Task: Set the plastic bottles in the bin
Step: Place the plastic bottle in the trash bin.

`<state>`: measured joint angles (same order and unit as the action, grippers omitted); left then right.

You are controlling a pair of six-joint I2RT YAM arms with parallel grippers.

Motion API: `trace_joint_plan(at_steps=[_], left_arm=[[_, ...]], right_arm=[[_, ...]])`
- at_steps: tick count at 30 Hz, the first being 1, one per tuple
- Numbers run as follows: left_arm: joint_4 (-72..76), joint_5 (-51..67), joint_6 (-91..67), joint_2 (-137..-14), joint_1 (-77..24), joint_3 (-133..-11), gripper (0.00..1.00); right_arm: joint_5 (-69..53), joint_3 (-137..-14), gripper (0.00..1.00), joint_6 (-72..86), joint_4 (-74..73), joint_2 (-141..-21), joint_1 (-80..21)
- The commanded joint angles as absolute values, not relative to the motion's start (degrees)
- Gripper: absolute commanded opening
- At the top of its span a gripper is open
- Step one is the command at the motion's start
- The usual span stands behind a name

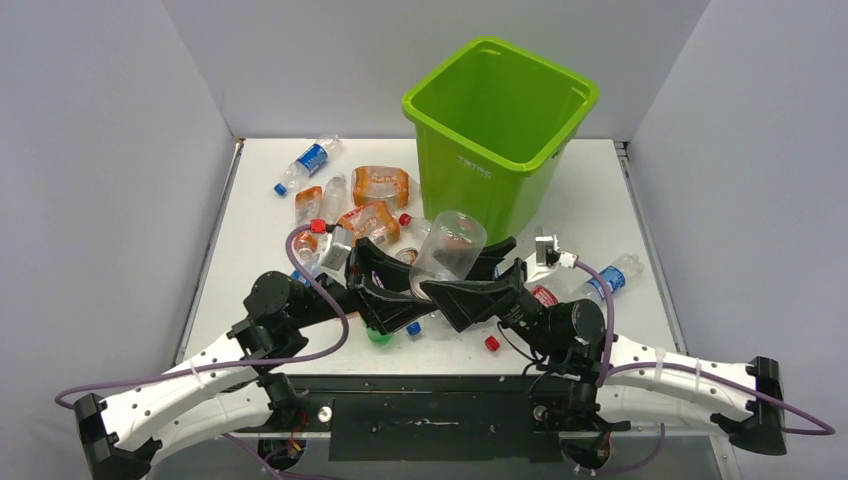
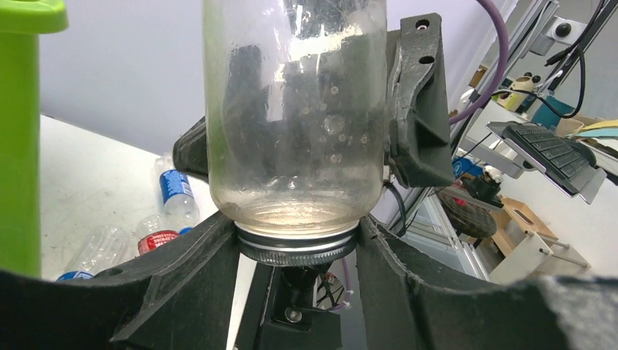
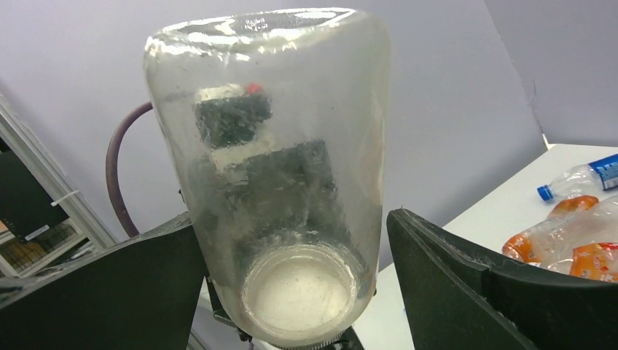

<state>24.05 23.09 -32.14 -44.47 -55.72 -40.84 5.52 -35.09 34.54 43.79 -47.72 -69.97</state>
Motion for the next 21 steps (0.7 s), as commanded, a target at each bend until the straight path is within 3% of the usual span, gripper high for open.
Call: trace_joint_plan(at_steps=[1, 8, 21], left_arm=[[24.90, 20.95, -29.70, -41.66, -55.82, -40.95, 0.00], [22.50, 21.02, -28.26, -41.24, -55.85, -40.83, 0.00], [20.28, 22.56, -27.19, -41.79, -55.90, -41.31, 0.00]], right_arm=[[5.36, -40.71, 0.90, 31.25, 29.66, -44.04, -70.13], [5.44, -46.55, 0.90, 27.41, 18.86, -41.68, -70.09], [9.06, -59.72, 0.90, 23.29, 6.21, -48.95, -70.14]])
